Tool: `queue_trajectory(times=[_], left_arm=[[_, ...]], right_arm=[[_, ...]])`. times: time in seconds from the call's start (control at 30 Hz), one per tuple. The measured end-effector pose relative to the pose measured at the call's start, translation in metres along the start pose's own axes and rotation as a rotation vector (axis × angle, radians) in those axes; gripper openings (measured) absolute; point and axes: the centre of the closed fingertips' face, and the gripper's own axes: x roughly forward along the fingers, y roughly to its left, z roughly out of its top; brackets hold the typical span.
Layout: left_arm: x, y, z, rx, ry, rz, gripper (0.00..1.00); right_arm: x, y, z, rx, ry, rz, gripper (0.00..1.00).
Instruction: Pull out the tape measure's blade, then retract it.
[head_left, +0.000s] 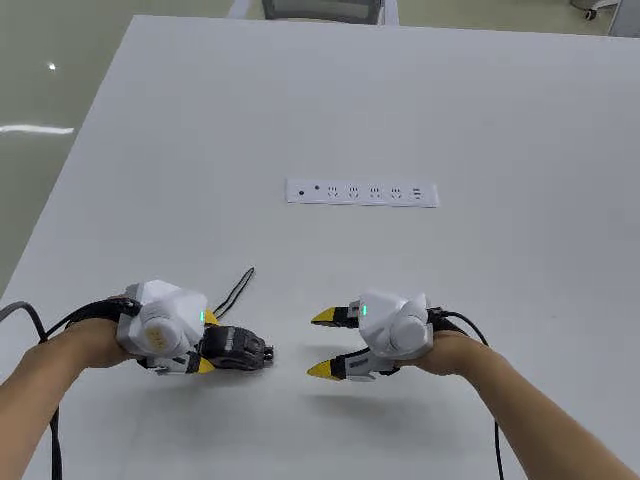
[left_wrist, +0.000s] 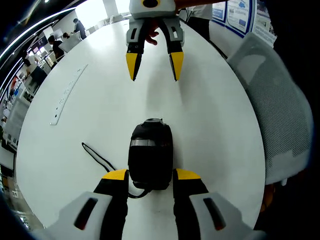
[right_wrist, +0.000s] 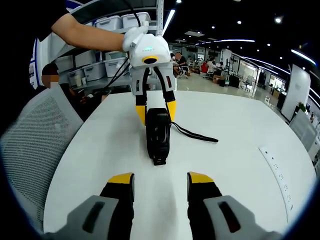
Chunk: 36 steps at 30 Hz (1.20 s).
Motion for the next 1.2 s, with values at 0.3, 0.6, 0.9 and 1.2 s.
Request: queue_trajectory(times=[0.3, 0.6, 0.9, 1.2], left_arm=[[0.004, 0.0, 0.0, -0.006, -0.008, -0.011, 0.29], [0.006, 0.002, -0.001, -0.023, -0.017, -0.004, 0.28], [0.006, 0.001, -0.001, -0.03, -0.04, -0.013, 0.27], [0.006, 0.0, -0.002, -0.021, -0.042, -0.021, 0.27]], right_arm=[[0.023, 0.003, 0.006, -0.012, -0.002, 0.025, 0.35], [0.04, 0.005, 0.005, -0.013, 0.005, 0.036, 0.3], [0.063, 0.006, 0.004, -0.028, 0.02, 0.035, 0.26], [0.072, 0.004, -0.001, -0.018, 0.042, 0.033, 0.16]])
